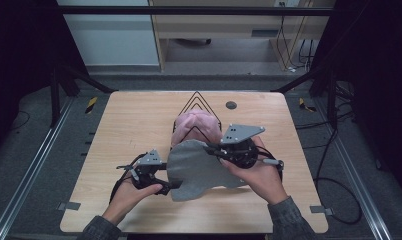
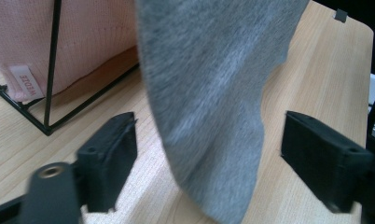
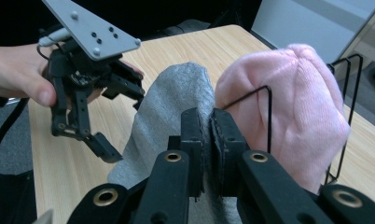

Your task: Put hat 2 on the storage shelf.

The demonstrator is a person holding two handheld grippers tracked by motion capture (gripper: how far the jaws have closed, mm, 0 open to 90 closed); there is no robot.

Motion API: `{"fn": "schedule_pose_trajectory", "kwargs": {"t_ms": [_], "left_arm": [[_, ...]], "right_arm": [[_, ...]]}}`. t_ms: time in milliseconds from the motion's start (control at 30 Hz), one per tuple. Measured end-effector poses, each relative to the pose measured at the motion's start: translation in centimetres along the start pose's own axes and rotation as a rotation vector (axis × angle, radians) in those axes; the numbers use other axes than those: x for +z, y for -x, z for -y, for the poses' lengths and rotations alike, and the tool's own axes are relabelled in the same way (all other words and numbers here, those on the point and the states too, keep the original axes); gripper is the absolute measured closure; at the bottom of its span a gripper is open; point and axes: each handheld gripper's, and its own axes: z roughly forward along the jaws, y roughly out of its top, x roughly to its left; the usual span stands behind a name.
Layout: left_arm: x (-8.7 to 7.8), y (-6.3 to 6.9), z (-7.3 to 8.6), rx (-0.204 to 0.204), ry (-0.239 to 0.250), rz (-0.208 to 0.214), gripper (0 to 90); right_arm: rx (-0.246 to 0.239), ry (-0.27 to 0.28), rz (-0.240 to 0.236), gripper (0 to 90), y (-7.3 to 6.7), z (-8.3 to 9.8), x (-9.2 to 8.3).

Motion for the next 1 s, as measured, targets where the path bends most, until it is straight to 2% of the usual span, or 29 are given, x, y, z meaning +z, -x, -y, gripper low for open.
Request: {"fn": "schedule_pose_trajectory", "kwargs": {"t_ms": [200,300,333,500,600,733,833,967,1000], "left_arm": [[0.0,-0.1,-0.2,0.003,0.001,-0.016,41.1],[0.1,0.0,-0.4,0.003,0.003,-0.010,53.3],[0.2,0.0,-0.5,0.006,0.001,-0.013,53.3],[0.4,0.3,-0.9,0.011,-0.002,-0.035,71.5],[0.2,0.6,-1.1,0.020,0.018,-0.041,80.0],[-0.4,0.9,-1.5,0.029,0.028,-0.048,84.7],[-1.1,1.0,-1.9,0.018,0.042,-0.056,85.4],[-1.9,1.2,-2.7,0.027,0.044,-0.063,85.4],[-2.1,1.2,-3.0,0.039,0.040,-0.067,85.4]], "right_arm": [[-0.003,-0.001,-0.006,84.6,0.0,-0.3,0.5],[-0.002,-0.003,-0.005,84.6,0.1,-0.3,0.7],[-0.002,-0.004,-0.003,84.6,0.2,-0.2,0.8],[0.003,-0.002,-0.001,84.6,0.6,-0.1,0.7],[0.007,-0.002,0.003,84.6,0.7,0.1,0.6],[0.016,0.006,0.010,84.6,1.0,0.1,0.3],[0.022,0.016,0.017,84.6,1.2,0.2,-0.1],[0.031,0.032,0.025,84.6,1.3,0.2,-0.3],[0.033,0.035,0.029,84.6,1.4,0.2,-0.3]]}}
